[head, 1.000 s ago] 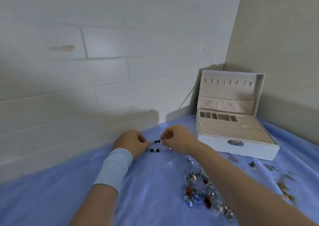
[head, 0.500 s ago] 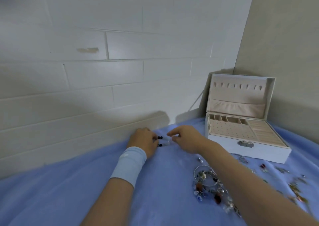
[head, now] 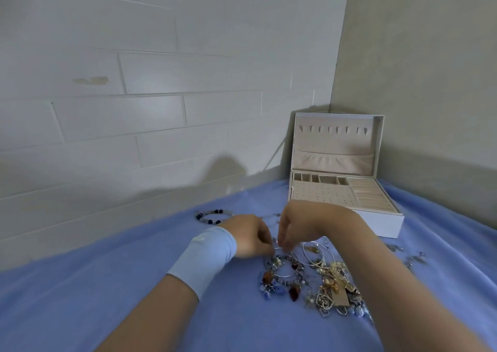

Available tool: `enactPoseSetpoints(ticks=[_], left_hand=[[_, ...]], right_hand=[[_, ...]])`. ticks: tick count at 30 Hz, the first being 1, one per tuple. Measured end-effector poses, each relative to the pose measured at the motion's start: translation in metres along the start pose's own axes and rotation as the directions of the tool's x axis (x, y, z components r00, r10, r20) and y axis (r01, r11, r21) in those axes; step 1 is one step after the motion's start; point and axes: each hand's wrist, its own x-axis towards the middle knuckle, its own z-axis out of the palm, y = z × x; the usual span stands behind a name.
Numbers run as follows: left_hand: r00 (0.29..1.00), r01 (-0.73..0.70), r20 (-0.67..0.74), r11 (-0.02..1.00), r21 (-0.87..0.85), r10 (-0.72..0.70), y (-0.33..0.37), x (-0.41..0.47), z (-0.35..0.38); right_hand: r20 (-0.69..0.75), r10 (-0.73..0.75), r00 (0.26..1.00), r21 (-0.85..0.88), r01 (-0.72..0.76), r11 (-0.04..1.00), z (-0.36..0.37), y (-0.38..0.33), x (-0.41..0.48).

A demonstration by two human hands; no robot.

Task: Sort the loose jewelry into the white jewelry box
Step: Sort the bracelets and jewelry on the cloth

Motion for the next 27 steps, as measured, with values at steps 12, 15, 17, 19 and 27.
enactPoseSetpoints(ticks=[12,15,17,19,27], left_hand=[[0.999,0.016,0.048,0.910,-0.415,0.004,-0.003,-0.004,-0.010],[0.999,0.017,0.048,0.814,-0.580,0.013,-0.003,-0.010,-0.019],[1.000,-0.002,0.005,0.798,-0.603,0.007,-0.007,-0.014,-0.027],[0.996,-0.038,-0.086,0.802,-0.596,-0.017,-0.015,-0.017,-0.036],[0.990,-0.082,-0.138,0.765,-0.639,-0.009,-0.038,-0.024,-0.051]], right_hand=[[0.107,-0.072,0.992,0.101,0.061,0.993,-0.011,0.008,-0.002],[0.051,-0.115,0.992,0.253,0.098,0.962,-0.013,0.009,-0.004],[-0.042,-0.127,0.991,0.326,0.133,0.936,-0.009,0.006,-0.001],[-0.148,-0.126,0.981,0.394,0.176,0.902,-0.004,0.001,0.003],[-0.285,-0.110,0.952,0.523,0.250,0.815,0.012,-0.015,0.013]])
